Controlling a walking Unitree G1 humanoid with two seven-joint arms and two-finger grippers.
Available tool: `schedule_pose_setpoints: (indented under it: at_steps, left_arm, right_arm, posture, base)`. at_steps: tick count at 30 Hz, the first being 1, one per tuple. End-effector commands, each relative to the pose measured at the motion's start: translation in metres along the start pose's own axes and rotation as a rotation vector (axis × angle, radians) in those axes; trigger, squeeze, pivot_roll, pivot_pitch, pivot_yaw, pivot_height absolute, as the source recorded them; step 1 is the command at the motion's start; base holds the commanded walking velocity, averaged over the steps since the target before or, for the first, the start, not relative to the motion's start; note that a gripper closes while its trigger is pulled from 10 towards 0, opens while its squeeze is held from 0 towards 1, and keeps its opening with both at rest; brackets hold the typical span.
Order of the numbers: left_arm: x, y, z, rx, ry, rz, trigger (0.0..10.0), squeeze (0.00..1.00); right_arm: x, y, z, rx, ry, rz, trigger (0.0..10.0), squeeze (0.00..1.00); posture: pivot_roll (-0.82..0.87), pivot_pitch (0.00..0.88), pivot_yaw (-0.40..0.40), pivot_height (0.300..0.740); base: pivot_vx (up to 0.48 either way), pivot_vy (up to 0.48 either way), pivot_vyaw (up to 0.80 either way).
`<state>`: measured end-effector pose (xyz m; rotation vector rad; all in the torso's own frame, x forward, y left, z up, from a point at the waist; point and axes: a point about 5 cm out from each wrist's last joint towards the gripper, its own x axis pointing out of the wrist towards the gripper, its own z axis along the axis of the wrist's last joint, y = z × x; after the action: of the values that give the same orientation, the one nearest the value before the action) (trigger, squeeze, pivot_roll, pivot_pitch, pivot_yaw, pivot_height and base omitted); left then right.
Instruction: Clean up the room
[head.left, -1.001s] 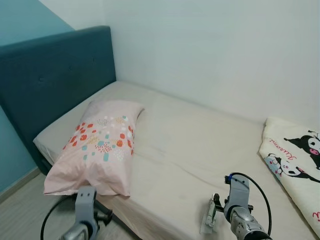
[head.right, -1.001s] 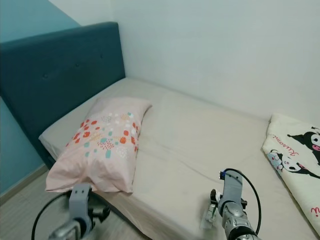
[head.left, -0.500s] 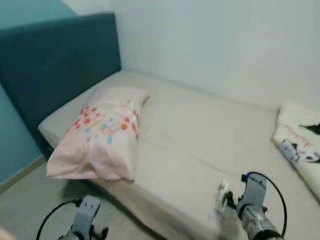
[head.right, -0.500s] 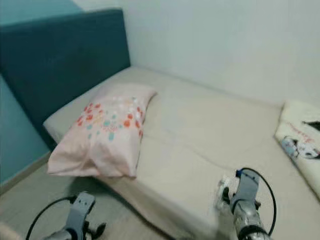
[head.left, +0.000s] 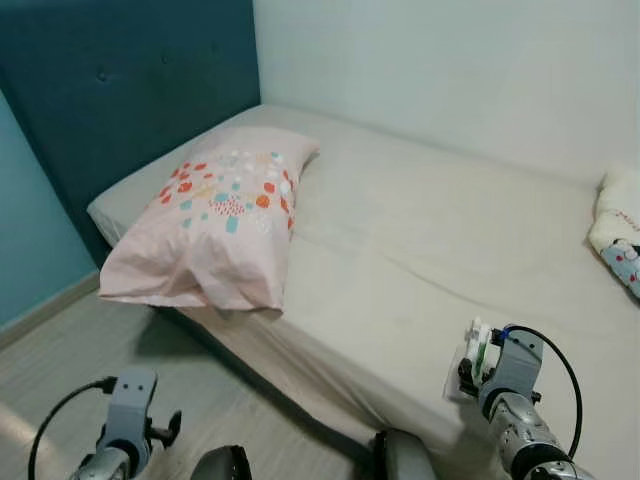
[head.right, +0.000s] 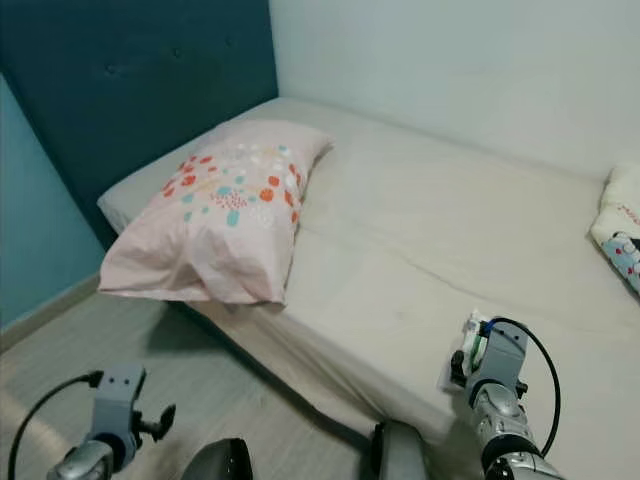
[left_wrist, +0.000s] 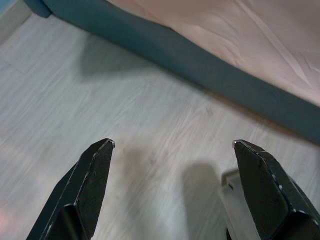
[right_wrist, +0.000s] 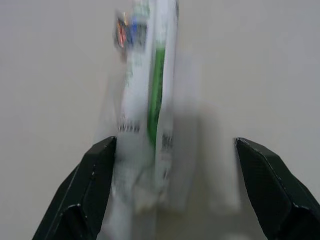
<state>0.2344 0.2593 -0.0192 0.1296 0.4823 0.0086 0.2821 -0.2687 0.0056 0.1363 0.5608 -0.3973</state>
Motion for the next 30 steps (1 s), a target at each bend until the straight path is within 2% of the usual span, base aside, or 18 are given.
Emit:
schedule_pose_setpoints:
  at_steps: [1,2,3,5,6,7,8,9,11,12,18,20,25,30]
  left_arm:
    - [-0.001,0.007,0.006,0.017,-0.039,0.010,10.0,0.00]
    - [-0.001,0.007,0.006,0.017,-0.039,0.010,10.0,0.00]
    - [-0.002,0.008,0.007,0.027,-0.048,0.007,10.0,0.00]
    - [-0.002,0.008,0.007,0.029,-0.051,0.007,10.0,0.00]
    - [-0.002,0.008,0.007,0.029,-0.052,0.007,10.0,0.00]
    - [-0.003,0.008,0.007,0.031,-0.057,0.006,10.0,0.00]
    - [-0.003,0.008,0.008,0.032,-0.060,0.005,10.0,0.00]
    - [-0.003,0.007,0.008,0.043,-0.066,-0.003,10.0,0.00]
    - [-0.003,0.007,0.008,0.046,-0.067,-0.006,10.0,0.00]
    - [-0.004,0.006,0.008,0.056,-0.073,-0.014,10.0,0.00]
    - [-0.006,0.004,0.008,0.091,-0.088,-0.039,10.0,0.00]
    - [-0.008,0.004,0.008,0.108,-0.091,-0.051,10.0,0.00]
    - [-0.009,0.003,0.008,0.119,-0.091,-0.061,10.0,0.00]
    - [-0.010,0.002,0.007,0.124,-0.090,-0.067,10.0,0.00]
  right_arm:
    - [-0.001,0.005,-0.012,-0.011,0.067,0.012,10.0,0.00]
    - [-0.001,0.005,-0.012,-0.011,0.067,0.012,10.0,0.00]
    - [-0.001,0.010,-0.011,0.022,0.054,0.041,7.9,0.00]
    - [-0.001,0.012,-0.010,0.038,0.045,0.059,7.9,0.00]
    - [-0.001,0.013,-0.009,0.045,0.040,0.071,3.1,0.00]
    - [-0.001,0.017,-0.004,0.057,0.013,0.099,2.0,0.00]
    - [0.000,0.019,0.000,0.063,-0.005,0.116,2.0,0.00]
    - [0.001,0.022,0.009,0.042,-0.046,0.139,0.5,0.00]
    - [0.001,0.022,0.010,0.035,-0.052,0.140,0.5,0.00]
    - [0.002,0.021,0.015,0.032,-0.062,0.138,0.0,0.00]
    - [0.004,0.010,0.025,0.037,-0.064,0.089,0.0,0.00]
    - [0.004,0.005,0.019,0.002,-0.016,0.049,0.0,0.00]
    - [0.003,0.002,0.010,-0.030,0.037,0.022,0.0,0.00]
    - [0.002,0.001,0.003,-0.010,0.065,0.013,0.0,0.00]
  posture:
    - [-0.01,0.118,-0.043,0.540]
    - [-0.01,0.118,-0.043,0.540]
    - [-0.01,0.122,-0.043,0.540]
    - [-0.01,0.122,-0.043,0.540]
    - [-0.01,0.122,-0.043,0.540]
    - [0.00,0.125,-0.042,0.540]
    - [0.00,0.125,-0.042,0.540]
    - [0.01,0.127,-0.041,0.540]
    - [0.01,0.127,-0.041,0.540]
    - [0.01,0.128,-0.041,0.540]
    - [0.02,0.147,-0.039,0.540]
    - [0.03,0.151,-0.038,0.540]
    - [0.03,0.159,-0.034,0.540]
    - [0.03,0.160,-0.035,0.540]
  base:
    - [0.000,0.000,0.00]
    - [0.000,0.000,0.00]
    - [0.000,0.000,0.00]
    - [0.000,0.000,0.00]
    - [0.000,0.000,0.00]
    - [0.000,0.000,0.00]
    - [0.000,0.000,0.00]
    - [0.000,0.000,0.00]
    - [0.000,0.000,0.00]
    - [0.000,0.000,0.00]
    - [0.000,0.000,0.00]
    - [0.000,0.000,0.00]
    - [0.000,0.000,0.00]
    - [0.000,0.000,0.00]
